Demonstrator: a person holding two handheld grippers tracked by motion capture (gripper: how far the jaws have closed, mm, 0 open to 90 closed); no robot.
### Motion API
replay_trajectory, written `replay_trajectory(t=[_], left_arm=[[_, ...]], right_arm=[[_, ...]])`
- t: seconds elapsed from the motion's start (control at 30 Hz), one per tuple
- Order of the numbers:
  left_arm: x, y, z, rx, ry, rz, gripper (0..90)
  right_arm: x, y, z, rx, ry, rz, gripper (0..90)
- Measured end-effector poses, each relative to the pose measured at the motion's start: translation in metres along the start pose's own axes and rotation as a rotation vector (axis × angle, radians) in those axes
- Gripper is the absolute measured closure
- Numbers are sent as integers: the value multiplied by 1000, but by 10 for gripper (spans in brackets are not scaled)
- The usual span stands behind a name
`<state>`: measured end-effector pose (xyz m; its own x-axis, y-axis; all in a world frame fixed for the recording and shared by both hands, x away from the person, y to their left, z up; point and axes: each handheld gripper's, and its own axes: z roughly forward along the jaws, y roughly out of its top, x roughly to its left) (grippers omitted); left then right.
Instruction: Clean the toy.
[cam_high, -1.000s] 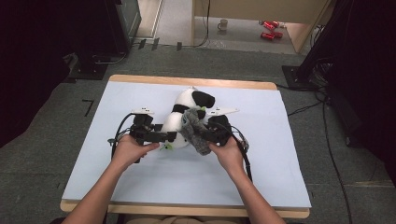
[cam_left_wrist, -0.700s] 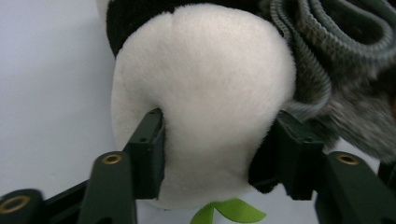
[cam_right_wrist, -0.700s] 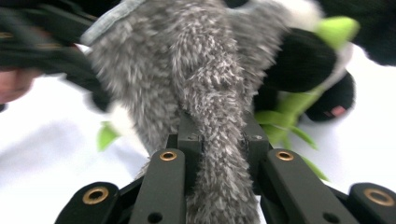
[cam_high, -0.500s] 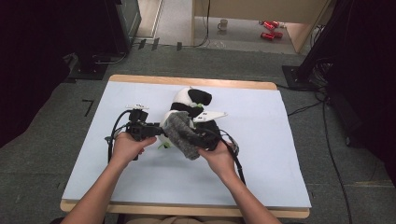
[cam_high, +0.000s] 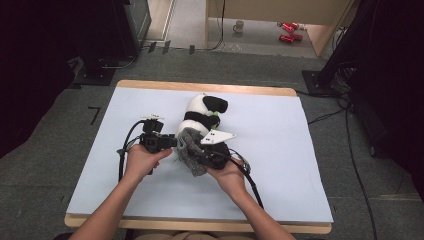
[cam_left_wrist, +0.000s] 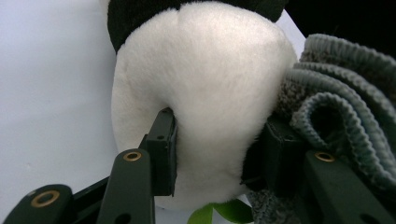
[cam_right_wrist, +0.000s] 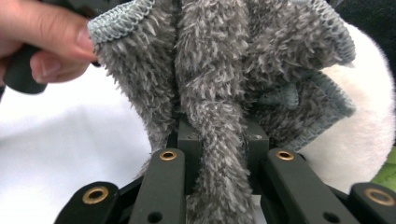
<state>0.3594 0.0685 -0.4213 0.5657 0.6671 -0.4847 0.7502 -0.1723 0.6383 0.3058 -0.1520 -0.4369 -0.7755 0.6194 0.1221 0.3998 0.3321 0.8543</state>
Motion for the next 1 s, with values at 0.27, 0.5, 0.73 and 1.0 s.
replay_trajectory(t=[0.27, 0.5, 0.73, 1.0], left_arm=[[6, -1, -2, -15, -4, -13, 514], [5, -1, -2, -18, -7, -4, 510], [4, -1, -1, -22, -13, 3, 505], [5, -2, -2, -26, -17, 6, 502]], right_arm=[[5, -15, 12, 82, 0, -40, 758], [10, -26, 29, 195, 7, -49, 757], [10, -31, 37, 232, 11, -44, 755], [30, -12, 23, 162, 61, -141, 759]])
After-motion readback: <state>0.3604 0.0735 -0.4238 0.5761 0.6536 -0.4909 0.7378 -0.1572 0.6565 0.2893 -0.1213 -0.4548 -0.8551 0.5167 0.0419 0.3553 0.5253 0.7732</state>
